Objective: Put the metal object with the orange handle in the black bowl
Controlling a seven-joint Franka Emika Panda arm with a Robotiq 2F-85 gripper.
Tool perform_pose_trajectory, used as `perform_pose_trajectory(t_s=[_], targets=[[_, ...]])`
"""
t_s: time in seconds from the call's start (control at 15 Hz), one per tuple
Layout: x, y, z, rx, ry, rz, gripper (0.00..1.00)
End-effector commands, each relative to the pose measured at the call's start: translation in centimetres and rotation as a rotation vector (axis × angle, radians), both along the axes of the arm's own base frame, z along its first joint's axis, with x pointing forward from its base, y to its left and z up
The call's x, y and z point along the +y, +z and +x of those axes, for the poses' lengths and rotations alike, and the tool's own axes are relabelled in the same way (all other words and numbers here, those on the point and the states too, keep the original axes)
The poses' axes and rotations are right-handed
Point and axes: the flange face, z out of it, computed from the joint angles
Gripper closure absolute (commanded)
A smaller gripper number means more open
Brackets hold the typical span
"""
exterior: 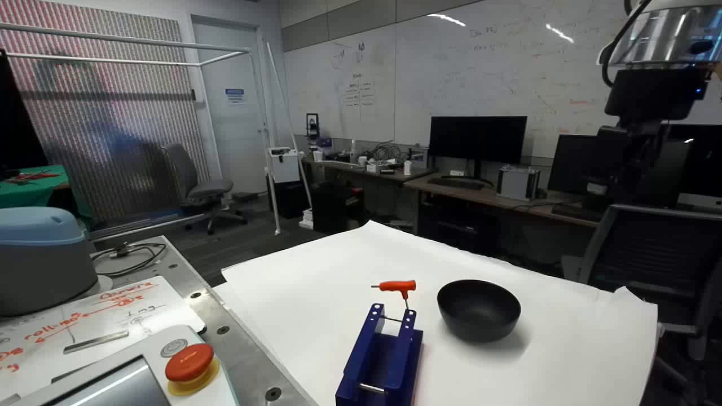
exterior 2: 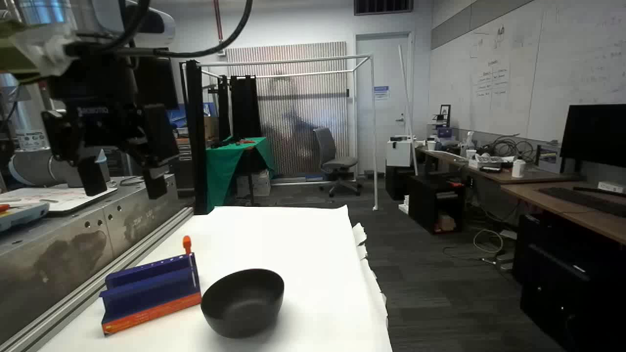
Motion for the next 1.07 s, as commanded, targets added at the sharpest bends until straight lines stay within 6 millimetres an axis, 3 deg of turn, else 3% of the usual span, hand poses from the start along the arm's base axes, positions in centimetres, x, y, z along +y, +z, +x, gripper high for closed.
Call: perform_pose_trajectory(t_s=[0.0,0.27,0.67,1.0], targets=[[0.0,0.3,0.1,-0.005,0.0,0.0,0.0],[0.0,1.0,0.1,-0.02,0.001,0.001,0.0],[3.0,0.5,9.7,0.055,0.145,-0.097,0.0],[6.2,-2.9,18.0,0.14,0.299,-0.101,0.0]])
